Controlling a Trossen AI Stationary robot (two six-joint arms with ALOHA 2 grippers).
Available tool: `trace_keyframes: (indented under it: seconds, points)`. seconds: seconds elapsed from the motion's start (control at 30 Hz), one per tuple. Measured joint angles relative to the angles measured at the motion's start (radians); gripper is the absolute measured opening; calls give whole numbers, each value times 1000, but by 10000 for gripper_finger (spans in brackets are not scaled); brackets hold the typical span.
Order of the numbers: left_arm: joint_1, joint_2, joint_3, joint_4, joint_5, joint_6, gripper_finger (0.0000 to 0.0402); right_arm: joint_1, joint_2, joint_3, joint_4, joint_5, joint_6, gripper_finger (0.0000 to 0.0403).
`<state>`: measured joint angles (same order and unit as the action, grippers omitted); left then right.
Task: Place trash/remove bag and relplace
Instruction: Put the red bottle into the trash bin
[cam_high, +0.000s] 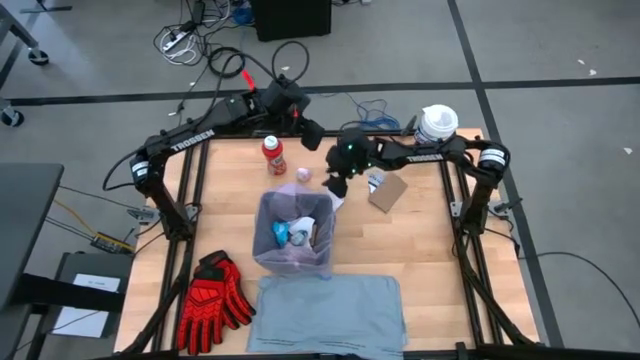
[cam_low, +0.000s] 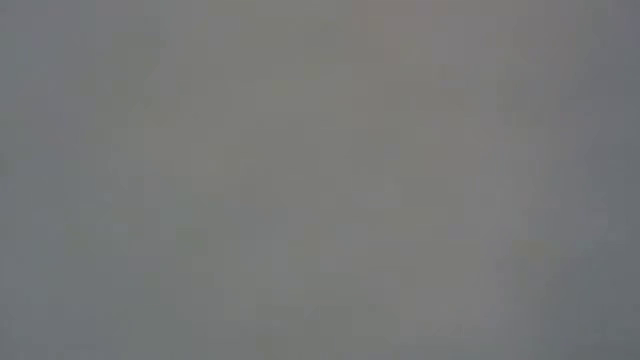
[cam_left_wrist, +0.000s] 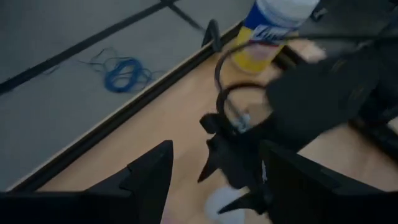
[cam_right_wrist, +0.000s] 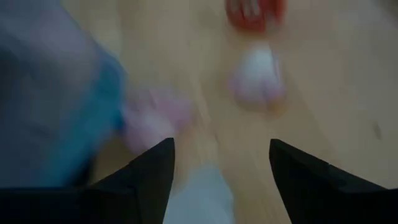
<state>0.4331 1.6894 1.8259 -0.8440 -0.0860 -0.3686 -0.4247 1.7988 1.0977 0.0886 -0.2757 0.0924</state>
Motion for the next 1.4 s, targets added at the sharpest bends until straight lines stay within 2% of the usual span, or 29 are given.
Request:
trace_keyframes:
  seconds: [0.1, 0.2, 0.33, 0.4, 0.57, 0.7, 0.8, 0.9, 1.07, 1.23, 1.4]
  points:
    - [16, 0, 0, -111, -29, 89, 249, -20, -1, 1, 80, -59, 57, 250]
    - [41, 6, 0, -196, -24, 197, 243, -33, -1, 1, 73, -111, 109, 242]
    - [86, 9, -1, -205, 91, 341, 221, -37, -4, 1, -13, -197, 151, 230]
    - [108, 8, -1, -183, 111, 427, 210, -36, -15, 0, -65, -222, 150, 225]
    - [145, 42, 0, -145, 109, 660, 194, -38, -66, 0, -216, -202, 84, 222]
    - [171, 106, 0, -182, 111, 745, 192, -64, -131, 0, -294, -162, 27, 222]
    - [201, 127, -2, -285, 106, 747, 192, -94, -174, 0, -308, -159, 9, 222]
    - [227, 126, 9, -381, 102, 681, 192, -129, -208, 0, -310, -159, 14, 223]
    - [239, 117, 95, -520, 93, 588, 194, -189, -247, 0, -307, -159, 55, 226]
    - [239, 116, 128, -528, 81, 566, 209, -231, -249, 0, -288, -163, 61, 227]
    - [240, 117, 101, -528, 82, 571, 248, -249, -248, 0, -278, -164, 61, 227]
